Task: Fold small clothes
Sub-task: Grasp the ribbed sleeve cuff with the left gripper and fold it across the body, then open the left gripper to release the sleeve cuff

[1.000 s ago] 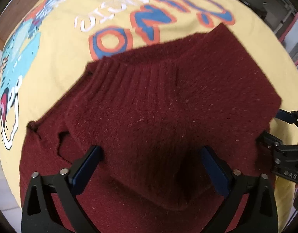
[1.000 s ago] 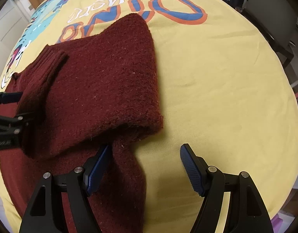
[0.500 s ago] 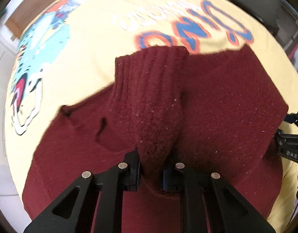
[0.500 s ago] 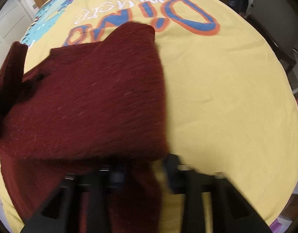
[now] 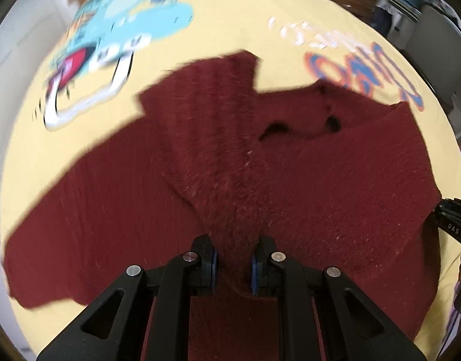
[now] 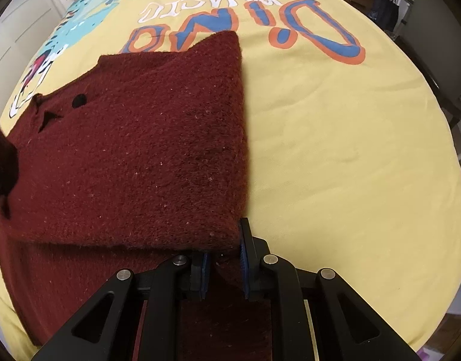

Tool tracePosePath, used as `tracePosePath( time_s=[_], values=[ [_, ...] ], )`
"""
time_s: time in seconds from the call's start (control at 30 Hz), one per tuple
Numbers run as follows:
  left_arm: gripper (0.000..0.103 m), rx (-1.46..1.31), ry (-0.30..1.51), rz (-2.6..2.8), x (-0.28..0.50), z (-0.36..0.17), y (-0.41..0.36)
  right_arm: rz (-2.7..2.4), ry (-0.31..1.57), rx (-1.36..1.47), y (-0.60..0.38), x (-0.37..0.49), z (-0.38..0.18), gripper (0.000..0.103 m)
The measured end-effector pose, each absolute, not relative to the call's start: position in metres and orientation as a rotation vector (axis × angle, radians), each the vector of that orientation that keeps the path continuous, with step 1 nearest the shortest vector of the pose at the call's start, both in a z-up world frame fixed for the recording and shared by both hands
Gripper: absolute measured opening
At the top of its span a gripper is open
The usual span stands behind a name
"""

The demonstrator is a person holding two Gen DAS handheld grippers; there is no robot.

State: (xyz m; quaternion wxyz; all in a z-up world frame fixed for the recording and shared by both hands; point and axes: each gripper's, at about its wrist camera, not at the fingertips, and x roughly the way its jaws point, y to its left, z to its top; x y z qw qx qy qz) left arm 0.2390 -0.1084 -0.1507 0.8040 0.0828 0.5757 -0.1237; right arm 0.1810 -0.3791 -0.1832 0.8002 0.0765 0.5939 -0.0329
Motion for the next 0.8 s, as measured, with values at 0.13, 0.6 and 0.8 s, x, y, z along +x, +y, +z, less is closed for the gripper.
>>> tracePosePath(
  time_s=[0.13,0.6,0.8],
  values=[
    [0.017,0.091,1.263,-0.256,0.235,-0.162,-0.092,-0.066,1.284,0.16,-0.377,0.183,-0.183,0.017],
    [0.063,-0.061,1.372,-0.205,0.236,-0.147,-0.033,-0.066,1.289,0.079,-0.376,0.159,-0.173,0.07],
    [0.086,-0.104,1.344,-0.168,0.247,-0.135,-0.008,-0.066,1.286,0.066,-0.376,0.149,-0.161,0.078]
  ],
)
